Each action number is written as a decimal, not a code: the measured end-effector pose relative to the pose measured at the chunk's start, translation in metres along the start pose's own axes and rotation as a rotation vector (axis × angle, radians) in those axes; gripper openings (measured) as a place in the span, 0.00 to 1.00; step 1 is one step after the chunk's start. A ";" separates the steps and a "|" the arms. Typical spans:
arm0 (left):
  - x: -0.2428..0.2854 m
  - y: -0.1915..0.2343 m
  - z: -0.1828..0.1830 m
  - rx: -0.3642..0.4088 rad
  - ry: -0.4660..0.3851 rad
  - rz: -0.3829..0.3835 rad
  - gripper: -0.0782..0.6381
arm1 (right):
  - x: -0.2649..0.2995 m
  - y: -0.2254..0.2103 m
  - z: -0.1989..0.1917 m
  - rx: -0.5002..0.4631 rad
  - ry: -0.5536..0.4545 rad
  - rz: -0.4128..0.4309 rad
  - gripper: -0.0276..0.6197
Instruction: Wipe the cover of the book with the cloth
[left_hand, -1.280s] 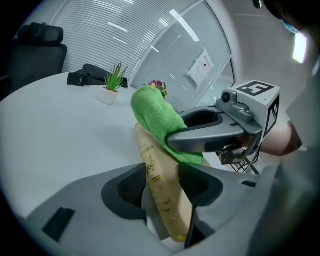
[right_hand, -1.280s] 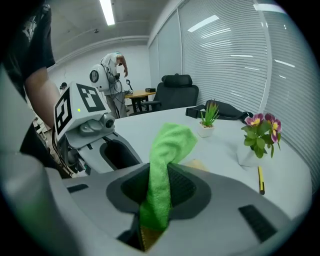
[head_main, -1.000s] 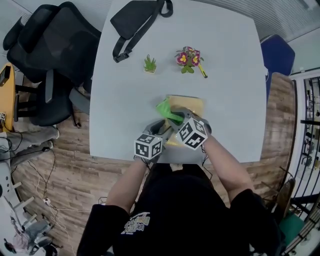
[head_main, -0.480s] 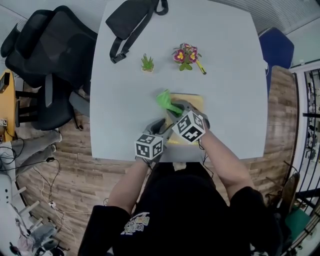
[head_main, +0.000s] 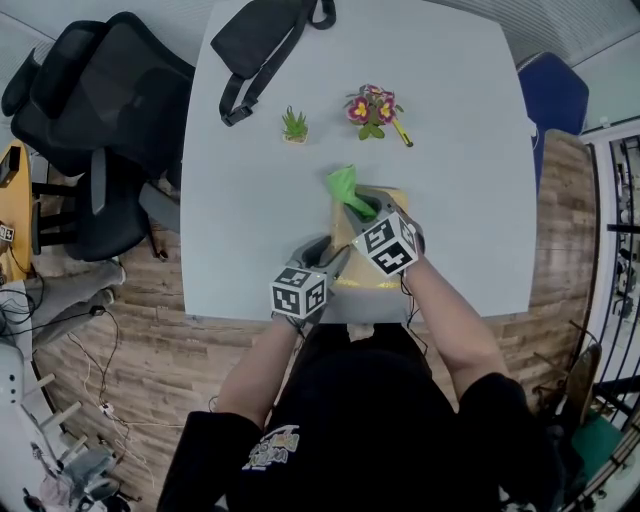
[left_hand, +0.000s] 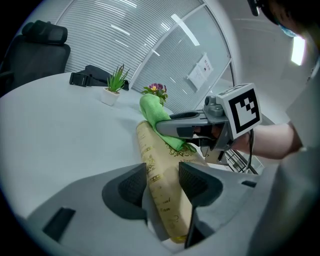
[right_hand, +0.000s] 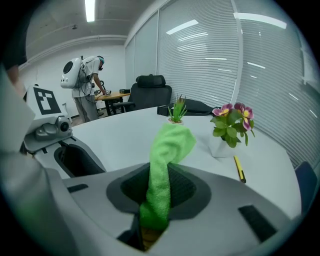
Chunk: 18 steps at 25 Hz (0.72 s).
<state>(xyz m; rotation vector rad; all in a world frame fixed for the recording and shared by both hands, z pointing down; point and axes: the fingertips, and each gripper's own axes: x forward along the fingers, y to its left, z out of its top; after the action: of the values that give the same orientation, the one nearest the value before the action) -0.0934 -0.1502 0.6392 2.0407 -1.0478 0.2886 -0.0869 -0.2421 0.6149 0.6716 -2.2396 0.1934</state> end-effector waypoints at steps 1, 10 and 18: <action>0.000 0.000 0.000 0.000 0.000 0.001 0.40 | -0.001 -0.003 -0.001 0.009 0.001 -0.007 0.19; 0.000 0.000 -0.001 0.000 0.001 0.000 0.40 | -0.016 -0.035 -0.019 0.087 -0.006 -0.080 0.19; 0.000 0.000 0.000 -0.004 0.001 -0.001 0.40 | -0.029 -0.060 -0.038 0.153 0.001 -0.134 0.19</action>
<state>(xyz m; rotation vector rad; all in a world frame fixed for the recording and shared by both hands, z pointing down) -0.0936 -0.1498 0.6394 2.0370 -1.0456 0.2872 -0.0142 -0.2685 0.6159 0.9004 -2.1847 0.3003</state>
